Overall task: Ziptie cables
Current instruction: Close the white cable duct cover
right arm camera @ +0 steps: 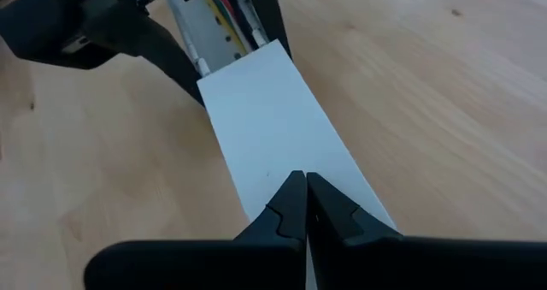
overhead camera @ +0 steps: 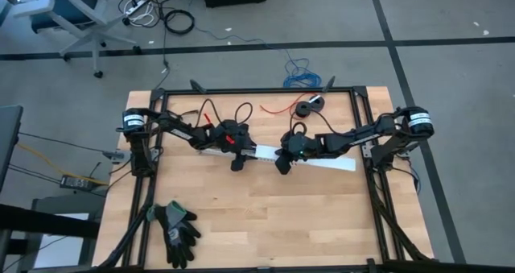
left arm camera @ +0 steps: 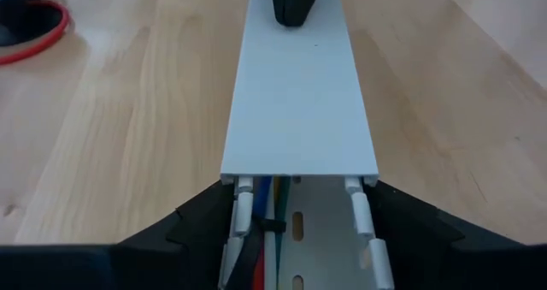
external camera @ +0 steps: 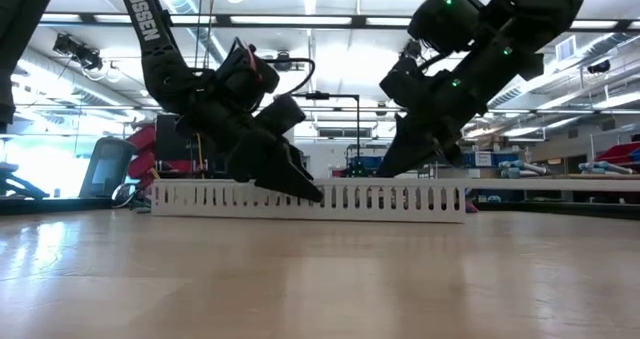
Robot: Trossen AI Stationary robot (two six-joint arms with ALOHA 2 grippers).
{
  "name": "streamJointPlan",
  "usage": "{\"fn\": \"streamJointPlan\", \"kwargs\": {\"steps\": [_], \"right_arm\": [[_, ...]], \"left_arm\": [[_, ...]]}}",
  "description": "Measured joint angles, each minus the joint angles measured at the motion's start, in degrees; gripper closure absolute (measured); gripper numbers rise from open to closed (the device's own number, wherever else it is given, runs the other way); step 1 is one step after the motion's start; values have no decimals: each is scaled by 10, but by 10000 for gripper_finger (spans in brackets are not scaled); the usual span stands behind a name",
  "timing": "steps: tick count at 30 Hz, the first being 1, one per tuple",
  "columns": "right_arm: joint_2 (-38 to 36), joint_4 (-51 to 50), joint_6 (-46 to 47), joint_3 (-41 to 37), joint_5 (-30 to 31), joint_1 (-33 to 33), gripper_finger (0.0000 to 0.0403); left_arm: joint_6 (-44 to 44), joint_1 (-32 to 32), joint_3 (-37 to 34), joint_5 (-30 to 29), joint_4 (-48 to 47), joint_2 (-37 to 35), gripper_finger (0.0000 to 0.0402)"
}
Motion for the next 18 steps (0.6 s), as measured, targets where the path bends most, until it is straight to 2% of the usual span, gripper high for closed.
{"fn": "streamJointPlan", "kwargs": {"steps": [4,11,18], "right_arm": [[0,-2,0,1,0,0,403],[0,-3,1,1,0,1,403],[-1,-17,17,2,1,2,403]], "left_arm": [[1,0,2,0,0,0,154],[6,-1,4,-8,11,0,117],[10,7,4,-10,-17,-33,114]]}}
